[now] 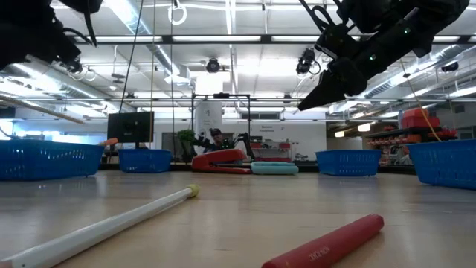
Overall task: Sort crayons/erasers/pens/pencils in bins
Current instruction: Put the yellow colored pencil into the bottom left bin
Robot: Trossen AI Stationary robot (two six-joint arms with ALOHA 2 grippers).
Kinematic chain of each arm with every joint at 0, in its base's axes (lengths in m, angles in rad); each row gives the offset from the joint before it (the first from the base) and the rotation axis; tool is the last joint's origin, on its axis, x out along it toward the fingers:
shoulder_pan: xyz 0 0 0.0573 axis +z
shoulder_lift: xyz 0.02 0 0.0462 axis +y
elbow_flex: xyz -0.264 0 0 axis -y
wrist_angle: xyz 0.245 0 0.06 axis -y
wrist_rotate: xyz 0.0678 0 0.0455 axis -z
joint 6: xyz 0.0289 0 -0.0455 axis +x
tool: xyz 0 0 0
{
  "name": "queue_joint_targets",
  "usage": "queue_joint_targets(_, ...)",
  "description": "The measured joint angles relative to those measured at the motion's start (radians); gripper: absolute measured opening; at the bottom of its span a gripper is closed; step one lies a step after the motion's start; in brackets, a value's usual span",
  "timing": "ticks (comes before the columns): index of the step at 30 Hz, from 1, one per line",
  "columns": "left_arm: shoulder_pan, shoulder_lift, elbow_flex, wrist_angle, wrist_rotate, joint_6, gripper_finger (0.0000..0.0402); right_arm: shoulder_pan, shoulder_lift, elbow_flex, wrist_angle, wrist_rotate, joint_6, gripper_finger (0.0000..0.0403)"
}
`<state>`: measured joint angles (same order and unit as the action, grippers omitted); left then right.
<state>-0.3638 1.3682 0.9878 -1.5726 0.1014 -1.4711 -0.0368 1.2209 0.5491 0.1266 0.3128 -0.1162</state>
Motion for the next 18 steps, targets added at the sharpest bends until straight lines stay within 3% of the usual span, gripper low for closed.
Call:
queue_joint_targets(6, 0.083, -0.091, -0.035, 0.004, 0.04, 0.071, 0.0048, 0.0, 0.0, 0.0, 0.002, 0.0, -0.008, 0.0087)
queue_joint_targets(18, 0.277, -0.092, -0.053, 0.002, 0.065, 0.329, 0.0044, -0.002, 0.0, 0.0, 0.002, 0.0, -0.022, 0.0087)
